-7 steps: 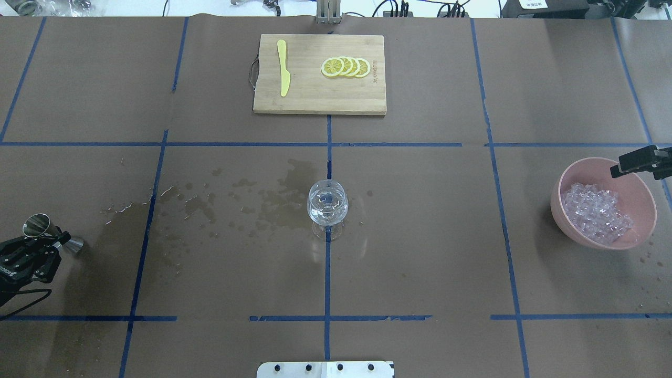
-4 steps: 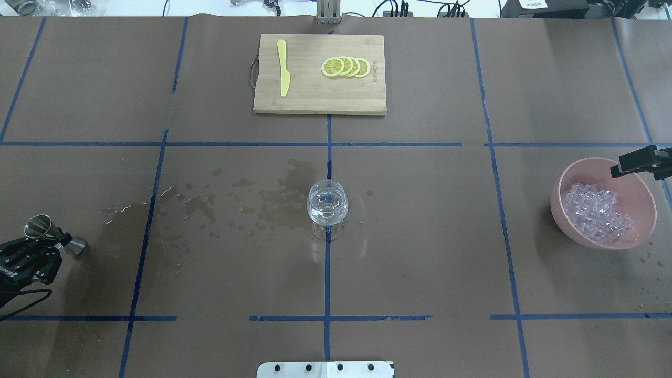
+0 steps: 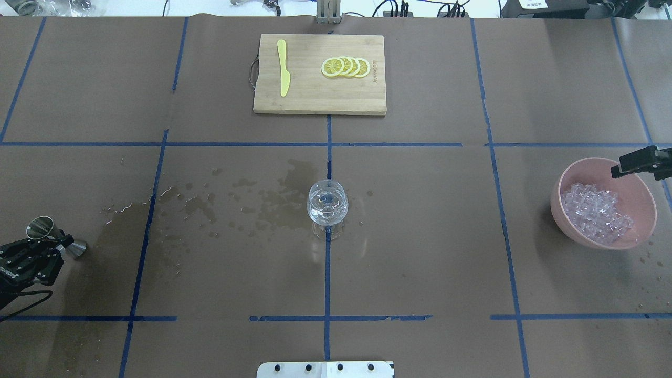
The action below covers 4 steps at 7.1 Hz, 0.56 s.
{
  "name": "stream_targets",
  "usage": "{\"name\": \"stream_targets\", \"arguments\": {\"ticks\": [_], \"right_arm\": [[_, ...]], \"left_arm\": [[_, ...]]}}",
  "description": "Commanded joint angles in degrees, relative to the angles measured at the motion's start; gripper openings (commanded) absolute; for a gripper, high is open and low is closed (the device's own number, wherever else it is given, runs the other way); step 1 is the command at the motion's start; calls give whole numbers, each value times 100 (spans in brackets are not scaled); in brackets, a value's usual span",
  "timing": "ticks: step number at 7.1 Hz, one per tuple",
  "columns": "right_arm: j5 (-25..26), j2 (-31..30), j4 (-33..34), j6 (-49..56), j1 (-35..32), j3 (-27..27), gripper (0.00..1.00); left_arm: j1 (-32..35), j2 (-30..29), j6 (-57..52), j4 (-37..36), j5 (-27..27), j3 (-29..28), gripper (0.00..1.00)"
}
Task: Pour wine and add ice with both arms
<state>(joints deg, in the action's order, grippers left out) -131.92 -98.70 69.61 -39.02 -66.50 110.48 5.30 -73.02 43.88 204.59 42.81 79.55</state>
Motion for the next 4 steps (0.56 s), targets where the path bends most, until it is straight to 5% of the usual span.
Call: {"name": "stream_targets", "arguments": {"ticks": [1,3,4], "right_arm": [[0,0,0,0,-3,0,100],[0,0,0,0,-3,0,100],[0,0,0,0,-3,0,100]], "left_arm": [[-3,7,-2,-50,61,0,70],[6,68,-11,-304,471,17,96],[23,199,-89,-488,883,113,99]]}}
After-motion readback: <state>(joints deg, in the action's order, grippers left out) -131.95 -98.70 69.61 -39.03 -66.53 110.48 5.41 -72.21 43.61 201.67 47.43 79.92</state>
